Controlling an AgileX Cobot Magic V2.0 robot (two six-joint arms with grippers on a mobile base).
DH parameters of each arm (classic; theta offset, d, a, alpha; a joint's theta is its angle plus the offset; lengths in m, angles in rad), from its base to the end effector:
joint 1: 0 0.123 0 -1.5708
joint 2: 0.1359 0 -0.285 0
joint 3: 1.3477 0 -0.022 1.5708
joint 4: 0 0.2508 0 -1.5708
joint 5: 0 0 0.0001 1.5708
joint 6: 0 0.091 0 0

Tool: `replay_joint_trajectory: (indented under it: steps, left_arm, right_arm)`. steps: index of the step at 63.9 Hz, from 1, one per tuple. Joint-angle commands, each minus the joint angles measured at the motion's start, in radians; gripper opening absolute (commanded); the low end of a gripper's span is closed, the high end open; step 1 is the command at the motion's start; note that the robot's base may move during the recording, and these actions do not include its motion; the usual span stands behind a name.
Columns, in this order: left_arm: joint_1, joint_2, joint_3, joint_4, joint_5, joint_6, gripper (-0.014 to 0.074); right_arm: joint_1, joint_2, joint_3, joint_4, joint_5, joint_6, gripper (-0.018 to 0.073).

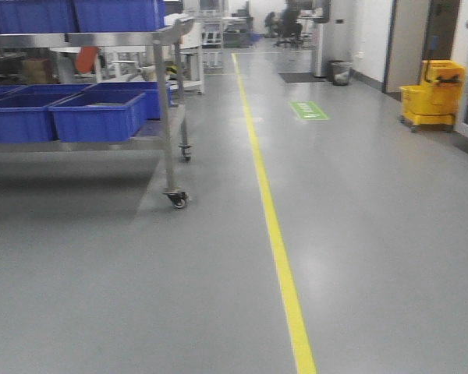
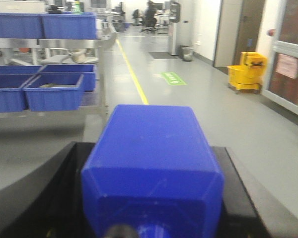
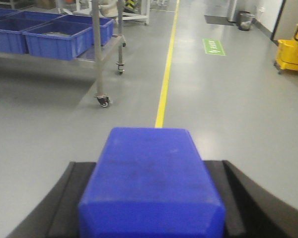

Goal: Pick and sort blue part to right shelf
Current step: 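Drive the base away from the table carrying both parts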

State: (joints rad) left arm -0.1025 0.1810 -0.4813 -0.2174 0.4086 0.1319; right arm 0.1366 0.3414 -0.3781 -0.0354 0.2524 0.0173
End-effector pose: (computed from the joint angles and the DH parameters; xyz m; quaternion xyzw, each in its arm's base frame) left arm 0.0427 -0.0123 0.3257 0.0424 0.7102 -0.0902 0.6969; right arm 0.0826 0.0105 0.2950 -0.0547 0.7490 0.0362 0.6593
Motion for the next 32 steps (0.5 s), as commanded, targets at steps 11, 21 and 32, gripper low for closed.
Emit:
replay_joint_trajectory:
  steps: [11, 21, 32]
  left_arm:
    - [0.001, 0.012, -0.029, -0.015, -0.082, 0.001, 0.0405]
    - [0.001, 0.012, -0.029, -0.015, -0.082, 0.001, 0.0405]
    - [0.001, 0.012, -0.029, -0.015, -0.082, 0.001, 0.0405]
  right_arm:
    - [-0.004, 0.007, -0.029, -0.010, -0.093, -0.005, 0.0413]
    - [-0.004, 0.007, -0.029, -0.010, -0.093, -0.005, 0.0413]
    - [-0.004, 0.007, -0.029, -0.010, -0.093, -0.005, 0.0413]
